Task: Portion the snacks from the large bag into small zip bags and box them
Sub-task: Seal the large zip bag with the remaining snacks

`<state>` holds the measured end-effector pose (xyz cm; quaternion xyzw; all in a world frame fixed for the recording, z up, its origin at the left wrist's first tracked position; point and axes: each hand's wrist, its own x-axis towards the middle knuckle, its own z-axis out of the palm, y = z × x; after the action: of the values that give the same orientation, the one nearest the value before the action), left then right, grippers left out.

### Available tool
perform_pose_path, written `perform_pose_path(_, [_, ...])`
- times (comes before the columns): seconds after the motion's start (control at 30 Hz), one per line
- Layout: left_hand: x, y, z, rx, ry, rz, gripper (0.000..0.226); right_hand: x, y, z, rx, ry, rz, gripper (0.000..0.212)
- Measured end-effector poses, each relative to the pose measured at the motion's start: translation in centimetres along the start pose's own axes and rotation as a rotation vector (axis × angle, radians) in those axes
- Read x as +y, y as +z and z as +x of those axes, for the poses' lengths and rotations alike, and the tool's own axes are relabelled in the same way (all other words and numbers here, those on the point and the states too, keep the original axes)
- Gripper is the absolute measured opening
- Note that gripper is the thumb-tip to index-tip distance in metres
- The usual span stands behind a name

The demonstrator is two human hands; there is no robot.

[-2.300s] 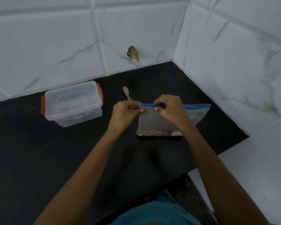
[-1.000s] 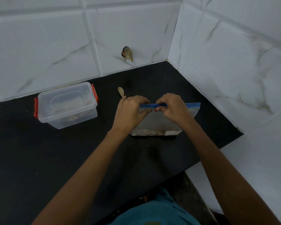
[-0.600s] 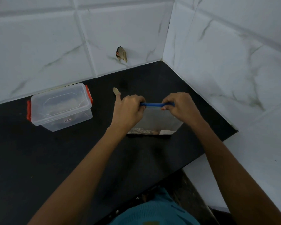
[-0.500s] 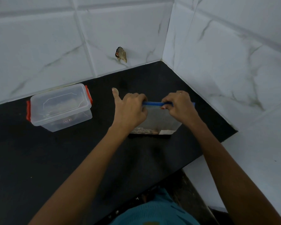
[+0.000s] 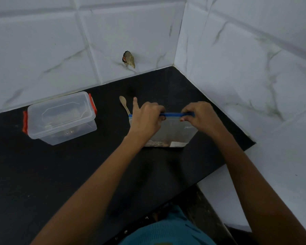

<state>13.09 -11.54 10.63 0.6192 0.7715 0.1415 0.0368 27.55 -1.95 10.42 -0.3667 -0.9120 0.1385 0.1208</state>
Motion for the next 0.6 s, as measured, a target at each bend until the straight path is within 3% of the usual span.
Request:
perform_pose_path(0.2, [0.6, 0.6, 0.6, -0.016, 0.101, -0.065, 0.036, -0.2, 0.7, 0.1, 0.004, -0.017, 0.071, 0.021])
perform_pose_path(0.37, [1.3, 0.9, 1.5, -0.039, 0.057, -0.1, 0.021, -0.4, 0.5, 0.0, 0.011, 0.003, 0.139, 0.02])
perform_pose_path(0.5, [1.5, 1.1, 1.5, -0.041, 0.049, -0.133, 0.021, 0.5, -0.3, -0.3, -0.021, 0.034, 0.115, 0.033])
perform_pose_path(0.6, [1.5, 1.1, 1.5, -0.028, 0.044, -0.149, 0.023, 1.3, -0.5, -0.4, 0.0, 0.068, 0.127, 0.026])
